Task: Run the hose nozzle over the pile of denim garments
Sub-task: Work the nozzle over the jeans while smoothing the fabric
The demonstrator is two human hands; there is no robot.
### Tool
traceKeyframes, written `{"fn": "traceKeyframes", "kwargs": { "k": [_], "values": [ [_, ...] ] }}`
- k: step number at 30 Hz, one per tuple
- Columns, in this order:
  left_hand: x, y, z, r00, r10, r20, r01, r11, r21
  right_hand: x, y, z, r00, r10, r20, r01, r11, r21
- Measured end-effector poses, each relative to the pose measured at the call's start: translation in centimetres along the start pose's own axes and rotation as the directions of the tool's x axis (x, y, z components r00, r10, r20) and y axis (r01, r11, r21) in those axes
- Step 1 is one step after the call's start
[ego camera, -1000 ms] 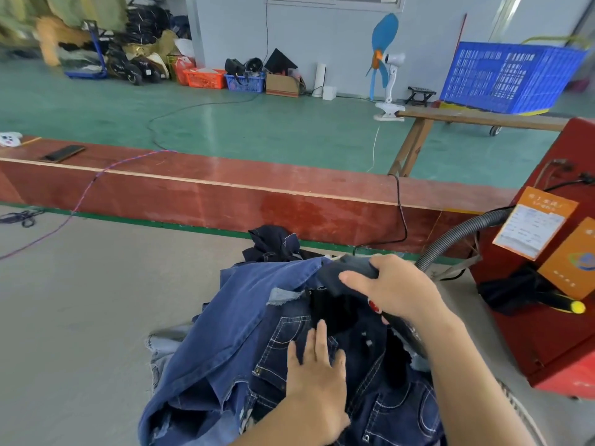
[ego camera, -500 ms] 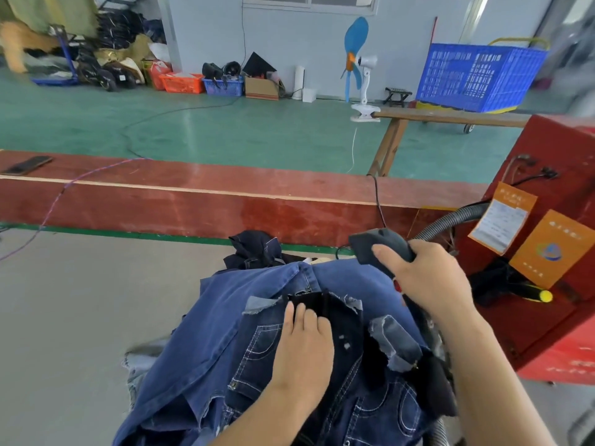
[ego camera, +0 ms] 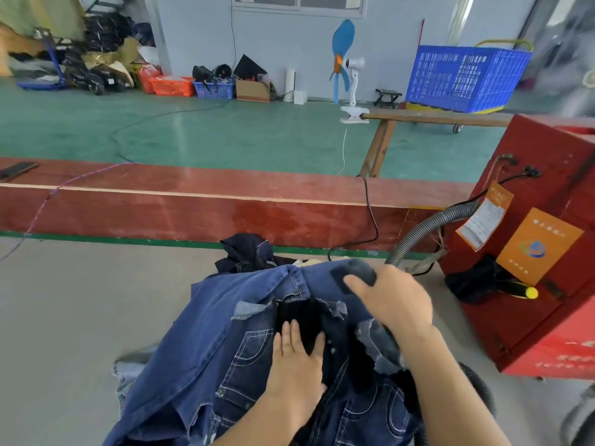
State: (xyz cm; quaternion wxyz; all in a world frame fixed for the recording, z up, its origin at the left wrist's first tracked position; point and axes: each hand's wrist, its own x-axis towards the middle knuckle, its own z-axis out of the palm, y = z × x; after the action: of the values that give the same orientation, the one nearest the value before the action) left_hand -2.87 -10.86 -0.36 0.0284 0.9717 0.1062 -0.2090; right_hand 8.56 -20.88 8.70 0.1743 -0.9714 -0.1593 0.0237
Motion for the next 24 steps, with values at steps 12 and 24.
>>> {"fn": "traceKeyframes", "kwargs": {
  "k": [12, 24],
  "values": [
    [0.1, -0.2, -0.4, 0.998, -0.039, 0.056, 0.037, 0.999, 0.026, -0.7, -0.8, 2.8, 0.958, -0.13, 0.256, 0.115, 0.991, 0.073],
    [-1.1, -1.7, -0.7, 0.994, -0.088, 0.065, 0.095, 0.989, -0.117, -1.5, -0.9, -1.1, 0.985, -0.153, 0.085, 0.135, 0.974, 0.182]
  ]
}}
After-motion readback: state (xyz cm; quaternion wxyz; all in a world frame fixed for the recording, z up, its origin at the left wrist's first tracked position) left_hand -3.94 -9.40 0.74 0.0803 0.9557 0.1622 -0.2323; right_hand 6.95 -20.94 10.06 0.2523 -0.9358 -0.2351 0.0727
